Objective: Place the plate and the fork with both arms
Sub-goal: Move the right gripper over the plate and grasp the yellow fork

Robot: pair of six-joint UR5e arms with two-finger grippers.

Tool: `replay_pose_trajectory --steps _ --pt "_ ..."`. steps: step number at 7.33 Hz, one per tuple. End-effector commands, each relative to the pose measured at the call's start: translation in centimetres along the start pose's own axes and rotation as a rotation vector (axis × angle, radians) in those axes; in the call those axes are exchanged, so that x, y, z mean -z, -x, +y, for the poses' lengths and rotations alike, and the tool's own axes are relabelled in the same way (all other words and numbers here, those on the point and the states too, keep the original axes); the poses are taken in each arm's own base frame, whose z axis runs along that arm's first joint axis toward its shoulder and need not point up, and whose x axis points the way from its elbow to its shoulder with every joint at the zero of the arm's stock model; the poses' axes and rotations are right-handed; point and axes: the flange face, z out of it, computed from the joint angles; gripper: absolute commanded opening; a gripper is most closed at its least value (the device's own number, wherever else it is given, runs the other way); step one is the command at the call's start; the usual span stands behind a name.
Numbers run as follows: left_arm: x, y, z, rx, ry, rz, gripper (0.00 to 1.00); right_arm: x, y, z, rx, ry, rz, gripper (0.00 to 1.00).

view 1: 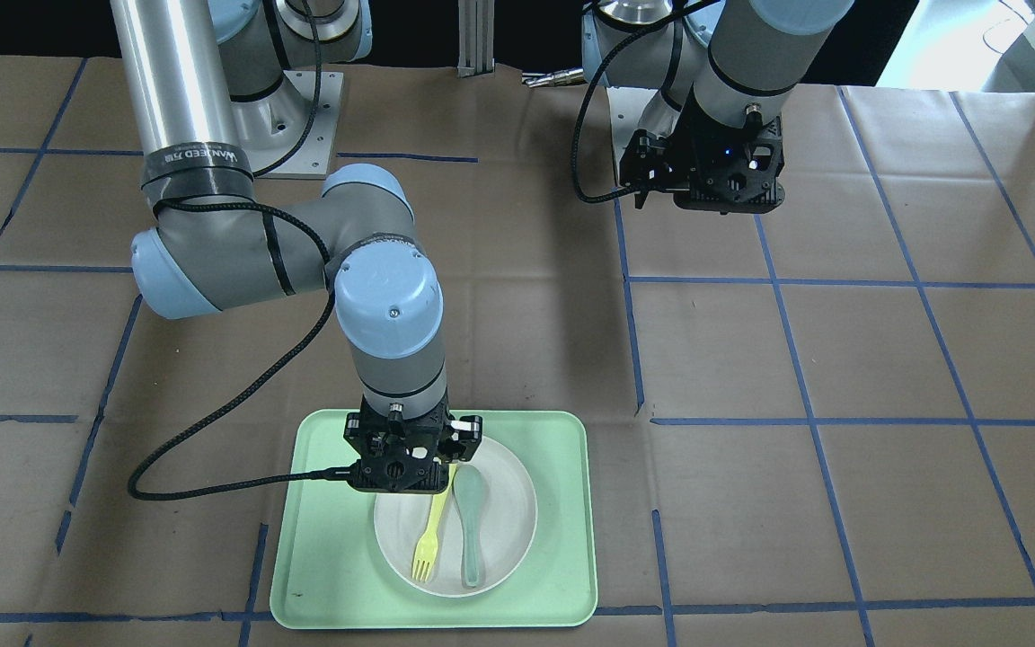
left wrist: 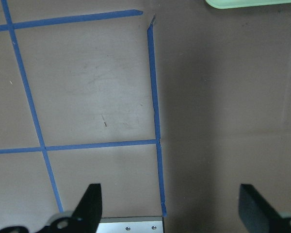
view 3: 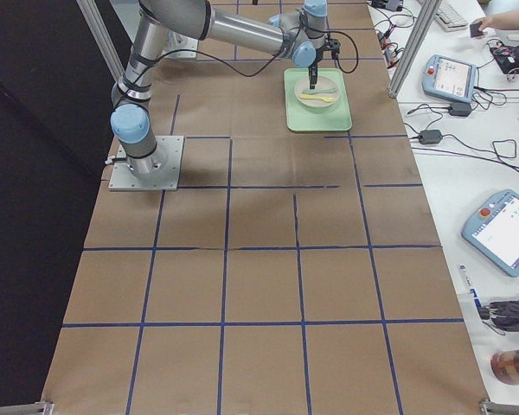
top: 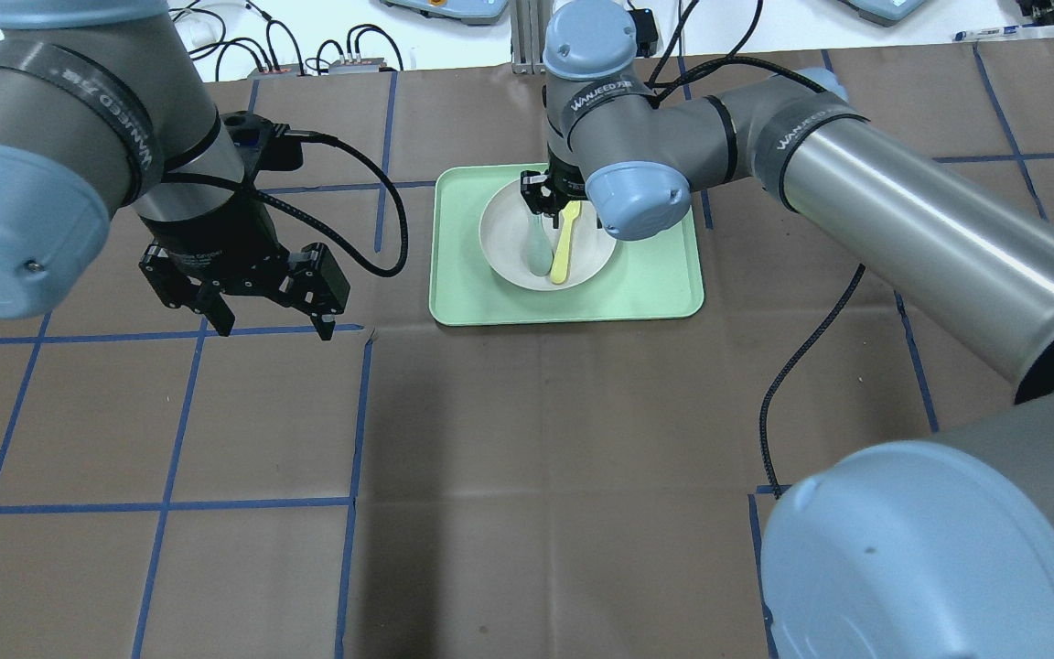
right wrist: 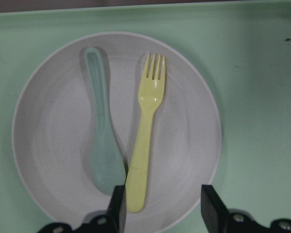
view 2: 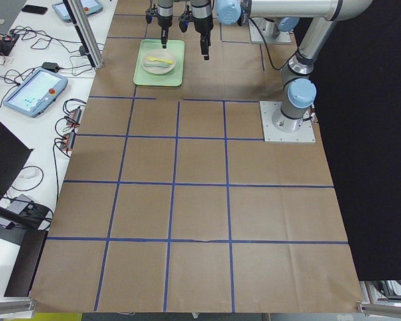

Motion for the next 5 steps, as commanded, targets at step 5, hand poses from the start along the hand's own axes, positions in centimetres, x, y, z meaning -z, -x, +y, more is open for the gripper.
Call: replay_pose_trajectory --steps 5 --pt "-1.1 0.0 -0.8 -0.008 0.023 0.001 1.00 -5.0 0.4 -0.5 -0.005 0.011 0.000 0.58"
